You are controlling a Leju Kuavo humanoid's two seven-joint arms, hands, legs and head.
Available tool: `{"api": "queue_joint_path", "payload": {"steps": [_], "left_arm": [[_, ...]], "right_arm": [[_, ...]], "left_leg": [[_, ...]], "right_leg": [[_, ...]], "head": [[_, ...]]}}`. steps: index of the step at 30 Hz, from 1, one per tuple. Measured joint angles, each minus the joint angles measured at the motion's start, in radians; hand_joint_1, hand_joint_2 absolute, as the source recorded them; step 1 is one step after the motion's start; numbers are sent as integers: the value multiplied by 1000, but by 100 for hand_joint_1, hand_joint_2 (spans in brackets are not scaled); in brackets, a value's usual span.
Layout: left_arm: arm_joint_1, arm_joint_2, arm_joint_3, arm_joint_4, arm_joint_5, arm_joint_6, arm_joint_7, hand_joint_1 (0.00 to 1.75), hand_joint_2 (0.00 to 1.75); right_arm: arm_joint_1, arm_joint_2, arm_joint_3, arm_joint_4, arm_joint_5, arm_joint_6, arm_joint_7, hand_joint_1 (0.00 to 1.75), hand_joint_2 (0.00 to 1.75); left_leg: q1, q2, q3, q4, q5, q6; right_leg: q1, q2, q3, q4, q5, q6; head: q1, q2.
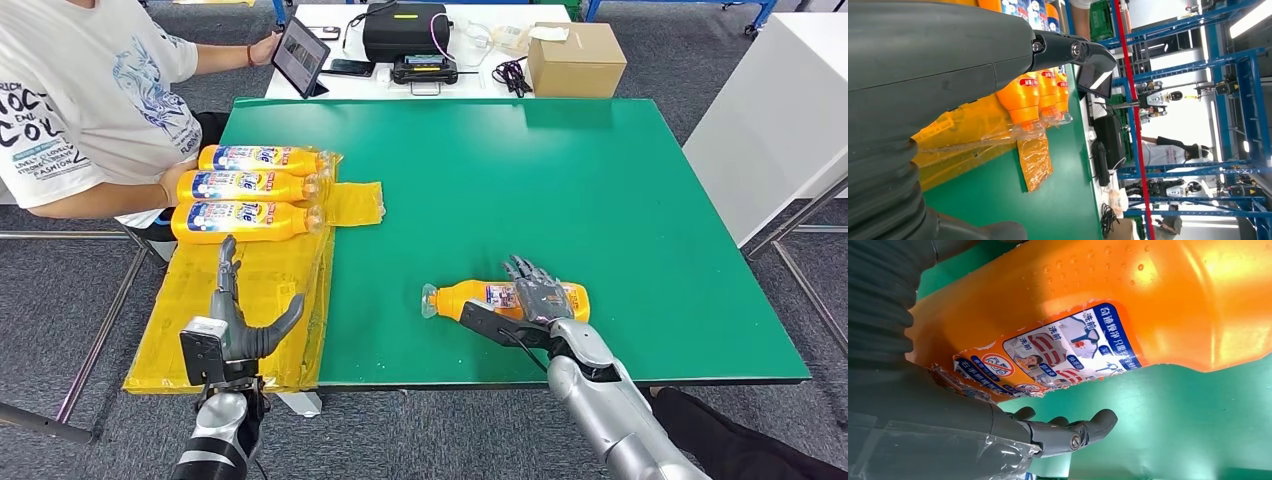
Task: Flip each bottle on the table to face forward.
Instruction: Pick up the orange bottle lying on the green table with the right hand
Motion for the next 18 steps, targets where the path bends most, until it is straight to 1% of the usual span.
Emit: {"api": "queue_joint_path", "payload": {"steps": [2, 3, 4, 9, 18], "left_arm": [[-1, 0, 0, 3, 0, 0, 0, 0, 175], [-1, 0, 0, 5, 0, 0, 0, 0, 175], [-3, 0, 0, 7, -1, 0, 0, 0, 175], [-17, 0, -3, 27, -4, -4, 0, 0, 175], [-37, 0, -12, 68, 3, -6, 0, 0, 175]], "right_arm": [[-1, -1, 0, 2, -1, 2, 1, 128, 175], [-1, -3, 1, 3, -3, 6, 1, 166, 175], [-1, -7, 1, 5, -7, 14, 1, 175, 175], [-19, -40, 10, 19, -46, 93, -21, 175, 175], [-52, -117, 44, 29, -186, 208, -76, 175, 175]], "left_leg": [[0, 0, 0, 0, 0, 0], [0, 0, 1, 0, 0, 0], [0, 0, 1, 0, 0, 0], [0, -1, 4, 0, 0, 0], [0, -3, 7, 0, -1, 1]], "right_leg": [[0, 0, 0, 0, 0, 0], [0, 0, 1, 0, 0, 0], [0, 0, 1, 0, 0, 0], [0, 0, 2, -1, 0, 0], [0, 0, 7, -1, -1, 0]], "head": [[0, 0], [0, 0], [0, 0], [0, 0], [0, 0]]}}
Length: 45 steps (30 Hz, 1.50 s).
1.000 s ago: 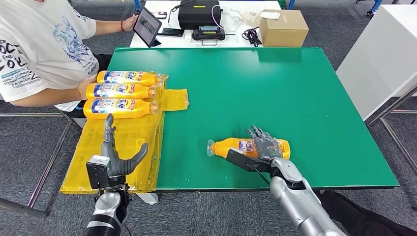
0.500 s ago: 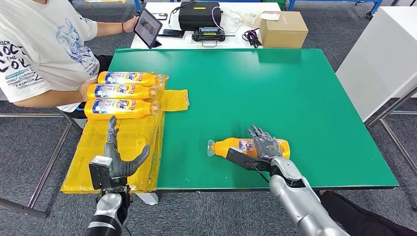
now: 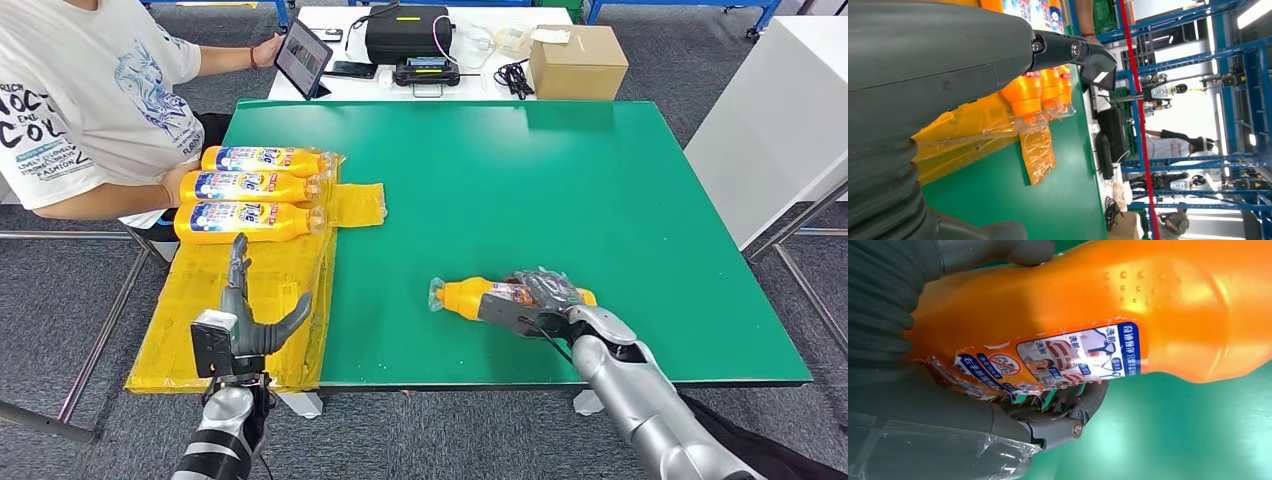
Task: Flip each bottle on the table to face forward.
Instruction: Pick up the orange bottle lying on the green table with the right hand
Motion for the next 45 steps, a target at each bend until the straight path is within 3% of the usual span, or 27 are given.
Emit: {"api": "queue_joint_path", "payload": {"steps": [12, 16, 18, 22, 26, 31, 34, 45], "left_arm": [[-4, 0, -17, 29, 23, -6, 0, 0, 175], [-3, -3, -17, 31, 37, -6, 0, 0, 175], [5, -5, -16, 26, 39, -6, 0, 0, 175], [24, -14, -15, -5, 30, -8, 1, 0, 175], [36, -22, -15, -24, 25, -9, 2, 0, 175], [42, -27, -14, -39, 38, -20, 3, 0, 175], [43, -32, -16, -48, 52, -35, 5, 0, 175], [77, -43, -78, -119, 190, -217, 85, 0, 175]], "right_arm": [[-13, -78, 52, -12, -90, 53, -4, 175, 175], [14, -87, 50, -58, -152, -17, -48, 175, 175], [61, -54, 15, -111, -169, -136, -104, 175, 175], [171, 76, -71, -261, -156, -326, -179, 175, 175], [214, 146, -128, -363, -161, -348, -190, 175, 175], [249, 222, -208, -478, -207, -433, -308, 175, 175], [253, 257, -246, -554, -222, -479, -338, 175, 175], [314, 308, -318, -698, -248, -519, -402, 175, 175]], "left_leg": [[0, -1, 5, 0, -2, 2], [0, -1, 3, 0, -2, 3], [0, 0, 1, 0, -2, 3], [0, 5, -7, 0, -2, 1], [2, 0, -13, 0, 0, 0], [2, 2, -17, 0, 0, 0], [1, 1, -17, 0, 0, 0], [1, 1, -18, 0, -1, 0]], "right_leg": [[0, 0, -1, -3, -2, 3], [0, 0, 8, -3, -1, 4], [0, 0, 7, -3, -1, 4], [1, 3, -6, 0, 1, 2], [2, 0, -11, 0, 1, 0], [2, 0, -15, 1, 1, 0], [1, 0, -15, 1, 1, 0], [1, 0, -15, 0, 1, 1]], "head": [[0, 0], [0, 0], [1, 0], [-1, 0], [0, 0], [0, 0], [0, 0], [0, 0]]}}
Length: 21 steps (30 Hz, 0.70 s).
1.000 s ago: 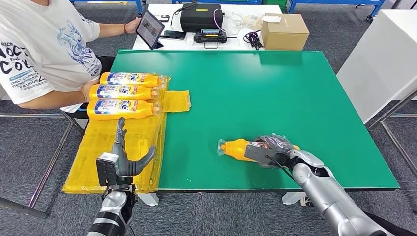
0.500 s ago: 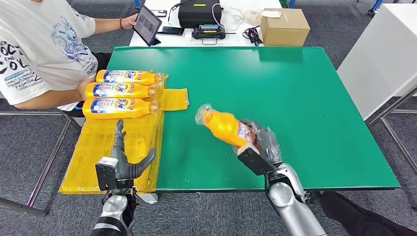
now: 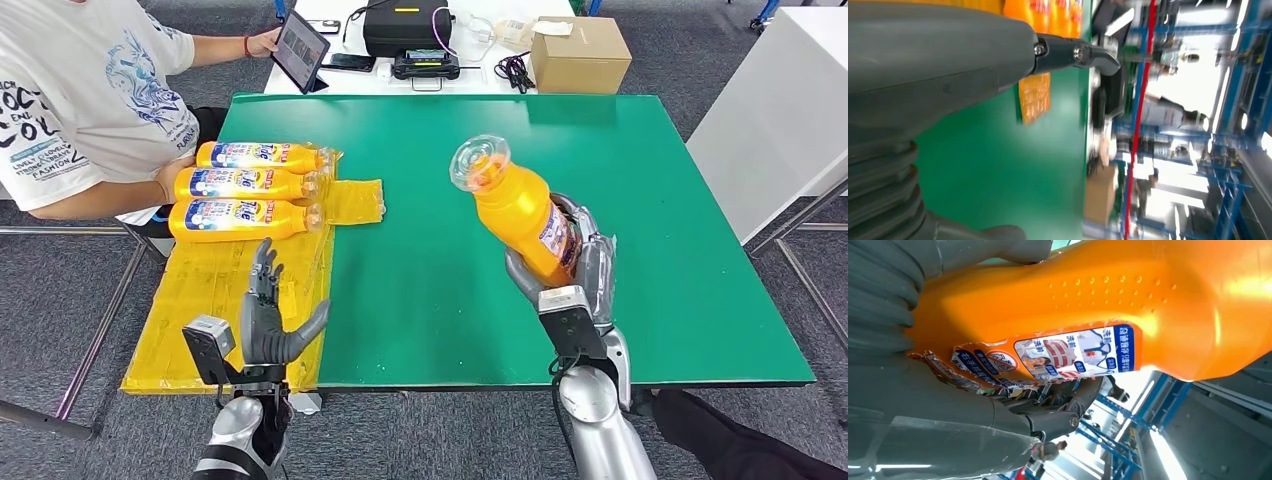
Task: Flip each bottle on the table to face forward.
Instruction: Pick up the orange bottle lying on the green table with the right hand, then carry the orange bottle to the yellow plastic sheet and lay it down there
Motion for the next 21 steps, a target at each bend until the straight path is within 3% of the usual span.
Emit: {"api": "queue_joint_path", "payload": {"steps": [5, 11, 15, 21], "left_arm": [[26, 5, -46, -52, 78, -137, 73, 0, 175], [38, 9, -73, -86, 101, -168, 92, 0, 175], [47, 18, -101, -98, 143, -256, 127, 0, 175], [60, 30, -152, -120, 151, -290, 138, 0, 175]], "right_arm": [[52, 15, -4, 0, 38, 9, -33, 175, 175], [82, 27, -4, 3, 49, 14, -42, 175, 175], [102, 39, 4, 22, 63, 59, -60, 175, 175], [149, 74, 98, 128, 116, 93, -108, 175, 175]], "left_leg": [[0, 0, -1, 0, 0, 0], [0, 0, -1, 0, 0, 0], [0, 0, -1, 0, 0, 0], [1, 0, -1, -1, -1, -1]], "right_leg": [[0, 0, 0, 0, 0, 0], [0, 0, 0, 0, 0, 0], [0, 0, 0, 0, 0, 0], [1, 0, -1, 0, -1, 0]], "head": [[0, 0], [0, 0], [0, 0], [0, 0]]}}
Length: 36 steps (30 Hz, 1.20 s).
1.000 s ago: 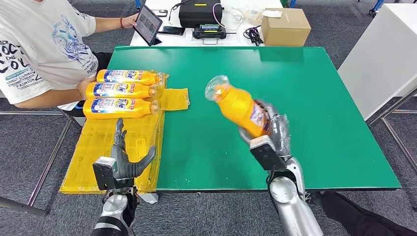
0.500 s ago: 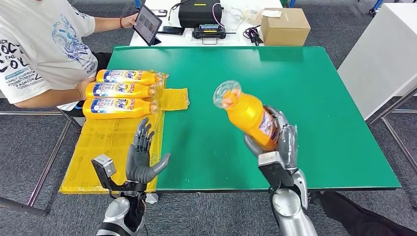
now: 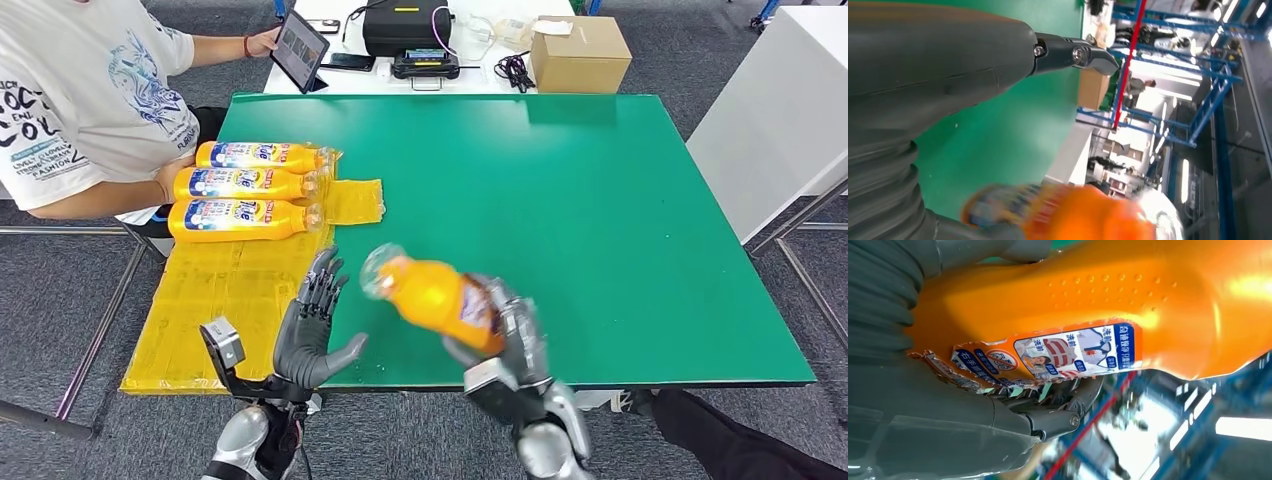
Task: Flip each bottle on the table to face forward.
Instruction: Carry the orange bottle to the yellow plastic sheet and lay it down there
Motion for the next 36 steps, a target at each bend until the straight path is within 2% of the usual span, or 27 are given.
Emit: {"api": "queue_joint_path", "payload": {"steps": [8, 19, 36], "left_arm": [[0, 18, -5, 6, -18, 21, -5, 0, 175], [3, 23, -2, 39, 17, -48, 15, 0, 175], [6, 23, -8, 66, 44, -86, 30, 0, 175]], "right_arm": [[-12, 40, 121, 131, 14, -14, 1, 175, 175], [-70, 65, 215, 258, 9, -27, 10, 175, 175], [-92, 65, 238, 308, -10, -36, 8, 175, 175]], "left_leg": [[0, 0, 0, 0, 0, 0], [0, 0, 0, 0, 0, 0], [0, 0, 0, 0, 0, 0]], "right_leg": [[0, 0, 0, 0, 0, 0], [0, 0, 0, 0, 0, 0], [0, 0, 0, 0, 0, 0]], "head": [[0, 0], [0, 0], [0, 0]]}}
